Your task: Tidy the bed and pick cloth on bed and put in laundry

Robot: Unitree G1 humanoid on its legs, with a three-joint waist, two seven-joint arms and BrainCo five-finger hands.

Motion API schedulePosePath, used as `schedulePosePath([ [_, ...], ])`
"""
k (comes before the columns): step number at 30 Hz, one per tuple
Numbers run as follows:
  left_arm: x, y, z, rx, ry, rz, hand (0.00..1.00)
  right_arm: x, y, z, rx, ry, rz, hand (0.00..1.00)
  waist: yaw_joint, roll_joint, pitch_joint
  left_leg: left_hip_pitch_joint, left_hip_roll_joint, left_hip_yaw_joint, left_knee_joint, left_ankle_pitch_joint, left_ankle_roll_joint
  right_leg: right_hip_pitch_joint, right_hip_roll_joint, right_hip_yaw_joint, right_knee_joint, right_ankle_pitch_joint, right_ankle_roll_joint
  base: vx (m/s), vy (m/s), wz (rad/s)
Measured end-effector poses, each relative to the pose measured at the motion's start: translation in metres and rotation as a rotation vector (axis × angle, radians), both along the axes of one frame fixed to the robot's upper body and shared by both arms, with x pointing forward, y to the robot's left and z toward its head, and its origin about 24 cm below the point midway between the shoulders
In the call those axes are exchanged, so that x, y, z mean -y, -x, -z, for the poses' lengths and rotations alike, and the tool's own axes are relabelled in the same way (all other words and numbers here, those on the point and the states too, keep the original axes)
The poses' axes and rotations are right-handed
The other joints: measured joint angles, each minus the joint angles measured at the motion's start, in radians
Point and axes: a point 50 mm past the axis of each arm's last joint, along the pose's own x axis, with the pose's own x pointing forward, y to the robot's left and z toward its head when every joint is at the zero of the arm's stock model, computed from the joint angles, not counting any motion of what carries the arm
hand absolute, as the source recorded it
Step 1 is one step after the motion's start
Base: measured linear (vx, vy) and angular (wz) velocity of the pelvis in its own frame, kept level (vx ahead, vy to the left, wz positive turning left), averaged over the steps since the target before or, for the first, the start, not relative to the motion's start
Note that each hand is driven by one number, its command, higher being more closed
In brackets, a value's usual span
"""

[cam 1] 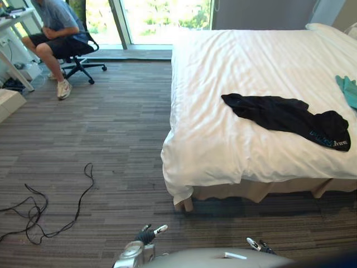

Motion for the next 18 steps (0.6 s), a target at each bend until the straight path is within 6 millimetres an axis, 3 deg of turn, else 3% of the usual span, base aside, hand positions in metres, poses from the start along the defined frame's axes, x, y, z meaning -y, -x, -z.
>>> schedulePosePath([
  [3, -0.004, 0.001, -0.001, 0.013, 0.009, -0.039, 0.0, 0.004, -0.007, -0.002, 0.013, 0.022, -0.029, 0.0, 0.007, 0.006, 0.005, -0.071, 0.015, -0.162, 0.167, -0.057, 0.012, -0.038, 0.009, 0.091, 0.0, 0.024, -0.007, -0.06, -0.042, -0.9],
  [5, -0.005, 0.007, 0.0, 0.026, 0.024, -0.058, 0.0, 0.014, -0.006, -0.004, 0.015, 0.046, -0.017, 0.0, 0.026, 0.05, 0.006, -0.073, 0.038, -0.226, 0.215, -0.143, 0.004, -0.077, 0.05, 0.196, -0.015, 0.047, -0.01, -0.08, 0.046, -1.43],
  [6, -0.006, 0.011, 0.0, 0.022, 0.022, -0.055, 0.0, 0.016, -0.005, -0.004, 0.013, 0.05, -0.005, 0.0, 0.024, 0.059, 0.002, -0.071, 0.043, -0.237, 0.208, -0.169, 0.0, -0.088, 0.061, 0.217, -0.021, 0.052, -0.016, -0.07, 0.09, -1.27],
  [9, -0.012, 0.021, 0.002, 0.001, 0.029, -0.039, 0.0, 0.015, 0.012, -0.002, -0.021, 0.044, 0.028, 0.0, 0.009, 0.044, -0.002, -0.064, 0.04, -0.163, 0.184, -0.193, 0.002, -0.104, 0.052, 0.251, -0.066, 0.069, -0.036, -0.07, 0.064, -0.85],
  [11, -0.019, 0.022, 0.001, -0.011, 0.012, -0.005, 0.0, 0.01, 0.032, 0.0, -0.061, 0.035, 0.048, 0.0, 0.001, 0.014, 0.002, -0.034, 0.027, -0.115, 0.161, -0.189, -0.002, -0.136, 0.037, 0.251, -0.033, 0.1, -0.061, 0.0, 0.065, -0.64],
  [12, -0.021, 0.023, 0.001, -0.012, 0.009, 0.001, 0.0, 0.008, 0.034, 0.0, -0.065, 0.032, 0.049, 0.0, -0.001, 0.009, 0.001, -0.026, 0.025, -0.099, 0.155, -0.188, -0.001, -0.146, 0.034, 0.251, -0.014, 0.109, -0.052, 0.04, 0.04, -0.69],
  [14, -0.018, 0.019, 0.0, -0.01, 0.002, 0.032, 0.0, 0.008, 0.034, -0.002, -0.041, 0.038, 0.046, 0.0, -0.004, 0.015, 0.005, 0.002, 0.033, -0.035, 0.137, -0.183, 0.007, -0.178, 0.04, 0.21, 0.041, 0.131, -0.027, 0.07, 0.023, -0.79],
  [15, -0.016, 0.017, 0.0, -0.004, 0.009, 0.03, 0.0, 0.008, 0.034, -0.003, -0.029, 0.042, 0.044, 0.0, -0.006, 0.025, 0.014, 0.018, 0.043, -0.002, 0.133, -0.185, 0.006, -0.185, 0.044, 0.153, 0.061, 0.144, -0.033, 0.06, 0.012, -0.93],
  [17, -0.01, 0.01, 0.0, 0.021, 0.027, 0.011, 0.0, 0.008, 0.024, -0.005, 0.015, 0.049, 0.016, 0.0, -0.008, 0.04, 0.016, 0.036, 0.062, 0.066, 0.128, -0.185, 0.011, -0.212, 0.055, 0.062, 0.093, 0.179, -0.057, 0.05, 0.003, -0.85],
  [18, -0.005, 0.006, -0.001, 0.035, 0.039, 0.011, 0.0, 0.007, 0.017, -0.007, 0.043, 0.053, 0.008, 0.0, -0.007, 0.053, 0.026, 0.049, 0.076, 0.104, 0.113, -0.183, 0.015, -0.248, 0.054, 0.003, 0.189, 0.111, -0.098, 0.07, -0.033, -0.7],
])
